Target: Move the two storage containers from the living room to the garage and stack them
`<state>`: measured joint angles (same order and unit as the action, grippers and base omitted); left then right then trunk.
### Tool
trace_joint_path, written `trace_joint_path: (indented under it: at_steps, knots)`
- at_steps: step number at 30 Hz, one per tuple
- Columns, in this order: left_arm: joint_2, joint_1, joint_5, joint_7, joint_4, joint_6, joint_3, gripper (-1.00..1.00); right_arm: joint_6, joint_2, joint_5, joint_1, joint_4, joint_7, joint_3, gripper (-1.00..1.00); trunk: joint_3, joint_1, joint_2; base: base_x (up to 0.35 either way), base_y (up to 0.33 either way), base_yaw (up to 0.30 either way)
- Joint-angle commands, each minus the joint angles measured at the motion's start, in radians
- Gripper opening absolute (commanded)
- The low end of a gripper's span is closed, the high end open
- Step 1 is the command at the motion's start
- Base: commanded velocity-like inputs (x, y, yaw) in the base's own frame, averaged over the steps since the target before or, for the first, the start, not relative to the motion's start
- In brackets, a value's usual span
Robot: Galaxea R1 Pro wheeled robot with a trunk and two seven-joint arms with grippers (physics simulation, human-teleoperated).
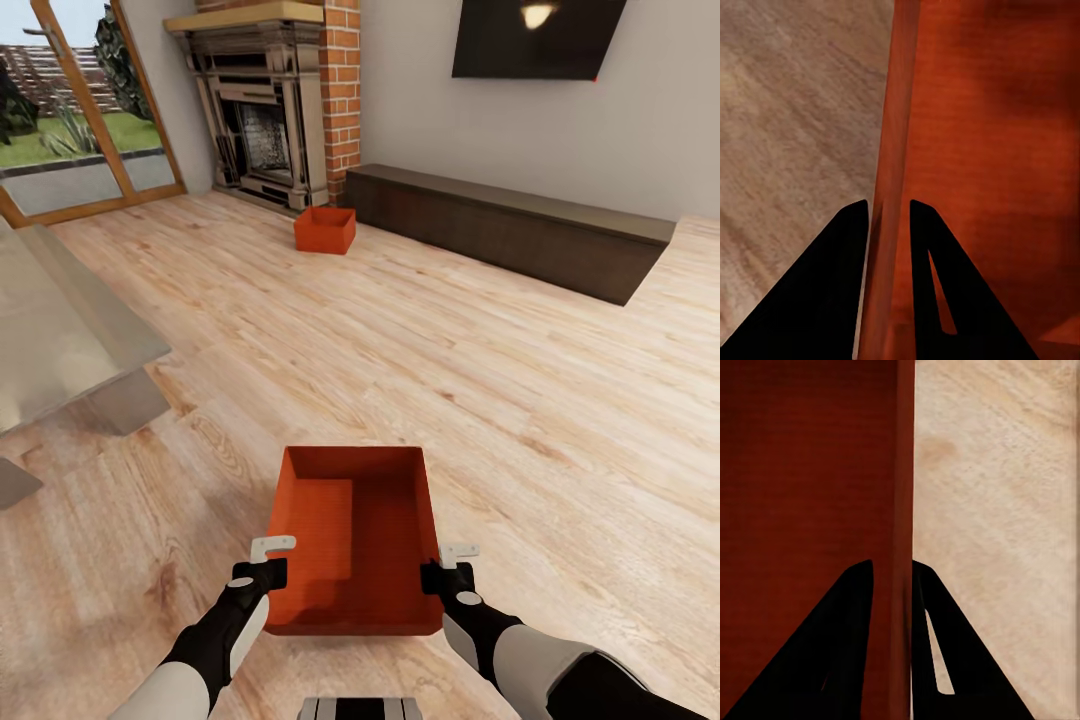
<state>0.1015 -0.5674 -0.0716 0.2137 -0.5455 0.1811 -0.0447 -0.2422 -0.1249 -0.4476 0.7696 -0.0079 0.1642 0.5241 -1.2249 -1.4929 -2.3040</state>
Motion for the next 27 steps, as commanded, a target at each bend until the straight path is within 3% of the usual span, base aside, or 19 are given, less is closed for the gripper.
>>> trace_joint_path:
  at_steps: [1,27]
  knots:
    - [-0.002,0.0,0.011,0.015,-0.004,0.008,-0.001,-1.0,-0.006,0.001,-0.024,0.0,0.003,0.005,-0.012,-1.0,0.003,0.004,0.007,0.0,0.0,0.0]
    - [-0.002,0.0,0.01,0.014,-0.004,0.006,0.002,-1.0,-0.004,0.001,-0.026,0.0,0.003,0.005,-0.012,-1.0,0.084,0.104,0.189,0.0,0.0,0.0]
